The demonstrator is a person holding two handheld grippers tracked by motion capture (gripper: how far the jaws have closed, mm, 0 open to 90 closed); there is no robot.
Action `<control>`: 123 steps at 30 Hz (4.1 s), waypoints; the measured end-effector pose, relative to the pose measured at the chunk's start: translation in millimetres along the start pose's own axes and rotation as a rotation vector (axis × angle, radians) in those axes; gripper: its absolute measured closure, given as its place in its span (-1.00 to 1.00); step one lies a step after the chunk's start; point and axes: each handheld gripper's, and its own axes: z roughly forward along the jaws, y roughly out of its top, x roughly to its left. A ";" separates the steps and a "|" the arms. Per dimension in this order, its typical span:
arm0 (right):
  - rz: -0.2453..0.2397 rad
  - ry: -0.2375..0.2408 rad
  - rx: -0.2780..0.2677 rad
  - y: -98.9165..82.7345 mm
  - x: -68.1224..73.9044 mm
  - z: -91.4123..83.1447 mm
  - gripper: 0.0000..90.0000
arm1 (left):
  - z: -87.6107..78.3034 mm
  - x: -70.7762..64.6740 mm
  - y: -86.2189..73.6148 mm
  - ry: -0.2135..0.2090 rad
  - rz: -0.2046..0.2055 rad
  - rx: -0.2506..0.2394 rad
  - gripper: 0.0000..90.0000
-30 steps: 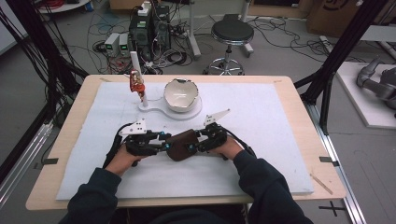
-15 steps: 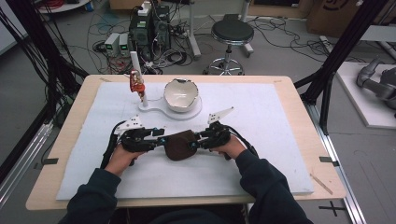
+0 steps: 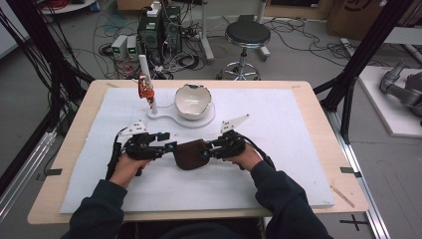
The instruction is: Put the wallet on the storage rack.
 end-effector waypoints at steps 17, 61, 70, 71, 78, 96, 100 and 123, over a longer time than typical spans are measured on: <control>-0.061 -0.200 -0.160 26.0 -4.5 -45.6 0.55 | -75.6 46.1 -4.0 0.295 -0.053 -0.140 -0.47; -0.108 -0.337 -0.066 99.7 -109.8 -1.1 0.51 | -88.1 54.2 -12.7 0.323 -0.092 -0.172 -0.46; -0.093 -0.407 -0.053 101.4 -107.0 -10.9 0.28 | -86.5 52.9 -12.6 0.319 -0.092 -0.169 -0.46; -0.091 -0.409 -0.058 101.9 -105.9 -13.4 0.30 | -86.6 53.1 -12.7 0.319 -0.094 -0.169 -0.46; -0.080 -0.443 -0.087 99.8 -96.4 -37.4 0.21 | -86.2 54.0 -12.8 0.321 -0.092 -0.167 -0.46; 0.090 -0.693 -0.084 -20.2 -24.5 -149.4 -0.40 | -70.9 44.6 -6.5 0.323 -0.053 -0.138 -0.58; 0.097 -0.730 -0.095 -49.1 -5.0 -154.4 -0.43 | -68.5 42.1 -4.6 0.315 -0.042 -0.157 -0.58; 0.148 -0.840 -0.123 -72.3 12.4 -155.9 -0.53 | -61.5 36.9 -5.0 0.277 0.009 -0.133 -0.57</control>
